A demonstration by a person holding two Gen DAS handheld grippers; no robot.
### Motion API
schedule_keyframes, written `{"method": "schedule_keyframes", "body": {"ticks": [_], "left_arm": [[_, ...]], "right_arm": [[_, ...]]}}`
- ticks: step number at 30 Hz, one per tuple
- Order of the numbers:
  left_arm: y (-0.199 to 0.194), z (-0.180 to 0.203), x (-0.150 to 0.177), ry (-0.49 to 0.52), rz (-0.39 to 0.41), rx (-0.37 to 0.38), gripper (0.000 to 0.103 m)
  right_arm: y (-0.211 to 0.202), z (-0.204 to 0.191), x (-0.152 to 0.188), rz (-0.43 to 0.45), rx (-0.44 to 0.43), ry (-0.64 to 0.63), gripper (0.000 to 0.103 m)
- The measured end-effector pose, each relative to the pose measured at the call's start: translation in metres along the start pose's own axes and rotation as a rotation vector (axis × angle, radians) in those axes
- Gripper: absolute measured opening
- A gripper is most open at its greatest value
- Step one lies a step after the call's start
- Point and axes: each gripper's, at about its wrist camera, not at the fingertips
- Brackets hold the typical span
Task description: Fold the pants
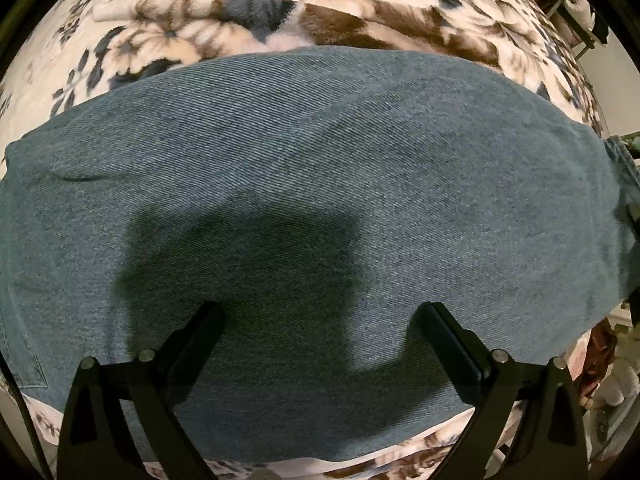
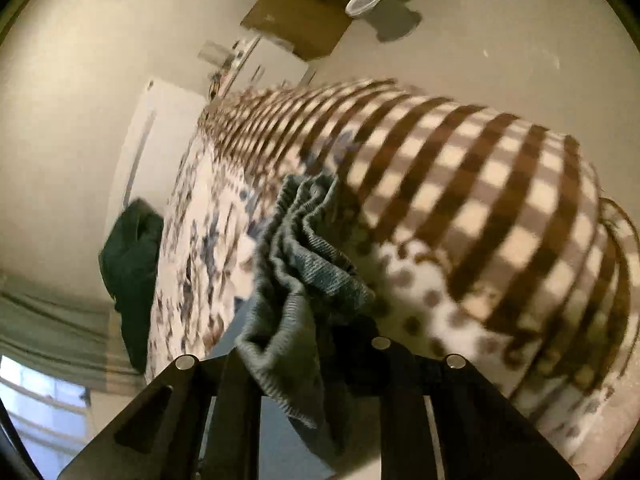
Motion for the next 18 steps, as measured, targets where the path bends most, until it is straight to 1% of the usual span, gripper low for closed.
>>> {"method": "schedule_keyframes", "body": {"ticks": [1, 2, 3, 4, 5, 6, 7, 10, 11, 12, 13, 15, 18], "left_arm": [[0.001, -0.001, 0.0, -0.004, -0.001, 0.001, 0.103], [0.003, -0.002, -0.002, -0.015, -0.003, 0.005, 0.103], [0.004, -0.003, -0.003, -0.021, -0.005, 0.008, 0.103], [0.009, -0.006, -0.007, -0.035, -0.011, 0.021, 0.103], [0.013, -0.008, -0.009, -0.044, -0.018, 0.025, 0.103], [0.016, -0.01, -0.012, -0.05, -0.027, 0.028, 0.103], [0.018, -0.01, -0.013, -0.054, -0.033, 0.028, 0.103], [0.017, -0.01, -0.018, -0.072, -0.061, 0.036, 0.103], [0.01, -0.013, -0.018, -0.091, -0.041, 0.064, 0.103], [-0.002, -0.018, -0.017, -0.113, 0.0, 0.105, 0.103], [-0.013, -0.025, -0.017, -0.128, 0.035, 0.117, 0.103], [-0.04, -0.043, -0.01, -0.159, 0.1, 0.103, 0.103], [-0.076, -0.083, 0.005, -0.236, 0.158, 0.105, 0.103]], "right_arm": [[0.014, 0.005, 0.0, -0.052, 0.031, 0.017, 0.039], [0.028, 0.011, 0.001, -0.101, 0.039, 0.043, 0.044], [0.039, 0.02, 0.003, -0.127, 0.016, 0.082, 0.044], [0.043, 0.026, 0.003, -0.111, -0.012, 0.111, 0.043], [0.044, 0.026, 0.002, -0.109, -0.013, 0.122, 0.035], [0.042, 0.024, 0.001, -0.104, -0.01, 0.122, 0.018], [0.038, 0.02, 0.0, -0.087, -0.008, 0.115, 0.012], [0.021, -0.001, 0.004, -0.037, 0.022, 0.087, 0.011], [0.014, -0.008, 0.005, -0.022, 0.026, 0.082, 0.01], [0.004, -0.021, 0.007, 0.0, 0.024, 0.066, 0.01], [-0.004, -0.032, 0.009, 0.012, 0.02, 0.049, 0.01], [-0.024, -0.062, 0.014, 0.032, 0.03, -0.014, 0.01], [-0.047, -0.122, 0.03, 0.042, 0.033, -0.145, 0.01]]}}
Point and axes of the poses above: each gripper's, at about its wrist camera, not at the fingertips, and y roughly the way its jaws point, z to its right, x to its underside, and after that the axes turned 8 degrees about x, right-handed
